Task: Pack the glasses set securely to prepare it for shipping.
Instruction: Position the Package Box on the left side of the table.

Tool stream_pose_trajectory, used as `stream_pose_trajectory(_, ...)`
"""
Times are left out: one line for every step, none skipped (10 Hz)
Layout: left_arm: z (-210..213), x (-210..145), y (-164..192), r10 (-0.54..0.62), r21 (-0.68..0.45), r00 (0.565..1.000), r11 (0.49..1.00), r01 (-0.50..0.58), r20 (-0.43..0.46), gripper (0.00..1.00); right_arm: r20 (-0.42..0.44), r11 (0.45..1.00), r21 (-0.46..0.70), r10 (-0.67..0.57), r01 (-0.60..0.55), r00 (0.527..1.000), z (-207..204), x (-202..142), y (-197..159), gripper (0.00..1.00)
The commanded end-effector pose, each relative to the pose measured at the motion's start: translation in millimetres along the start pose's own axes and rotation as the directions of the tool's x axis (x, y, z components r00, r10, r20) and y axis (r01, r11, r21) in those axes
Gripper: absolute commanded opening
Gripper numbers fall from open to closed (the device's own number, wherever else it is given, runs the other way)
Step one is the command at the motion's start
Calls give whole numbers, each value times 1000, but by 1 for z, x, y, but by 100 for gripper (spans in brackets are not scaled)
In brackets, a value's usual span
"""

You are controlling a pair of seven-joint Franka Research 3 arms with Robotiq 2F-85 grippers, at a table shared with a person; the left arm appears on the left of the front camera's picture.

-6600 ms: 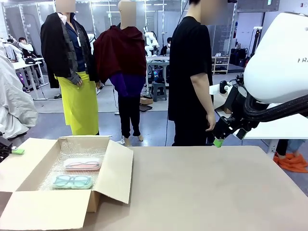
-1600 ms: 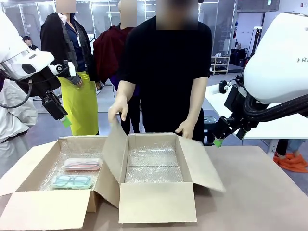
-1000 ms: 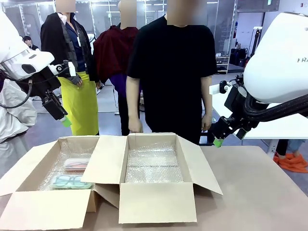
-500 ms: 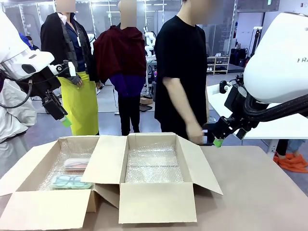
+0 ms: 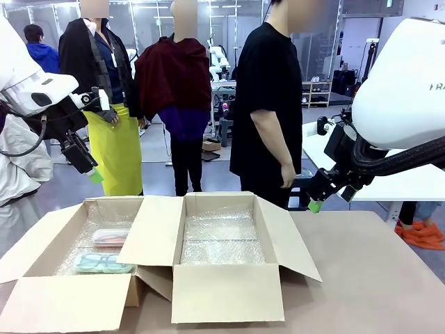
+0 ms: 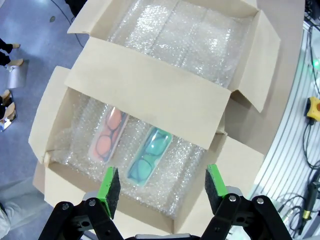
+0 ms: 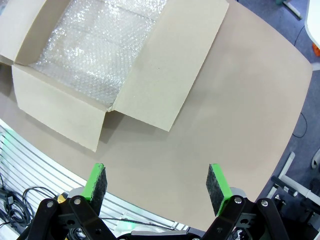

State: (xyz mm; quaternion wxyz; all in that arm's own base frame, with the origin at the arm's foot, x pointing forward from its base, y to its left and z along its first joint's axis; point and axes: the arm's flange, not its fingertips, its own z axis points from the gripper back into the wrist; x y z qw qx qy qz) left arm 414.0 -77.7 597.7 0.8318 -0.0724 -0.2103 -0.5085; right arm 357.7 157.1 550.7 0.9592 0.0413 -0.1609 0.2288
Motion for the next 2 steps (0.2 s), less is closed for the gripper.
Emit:
stream_pose_trajectory(1, 1, 0, 9, 25, 1000, 1000, -8, -13, 86, 10, 1000, -5, 17, -17, 1000, 0, 0, 0, 100)
stream_pose_trajectory(1, 1, 0, 9, 25, 1000, 1000, -8, -13, 86, 10, 1000, -5, 17, -17, 1000, 0, 0, 0, 100)
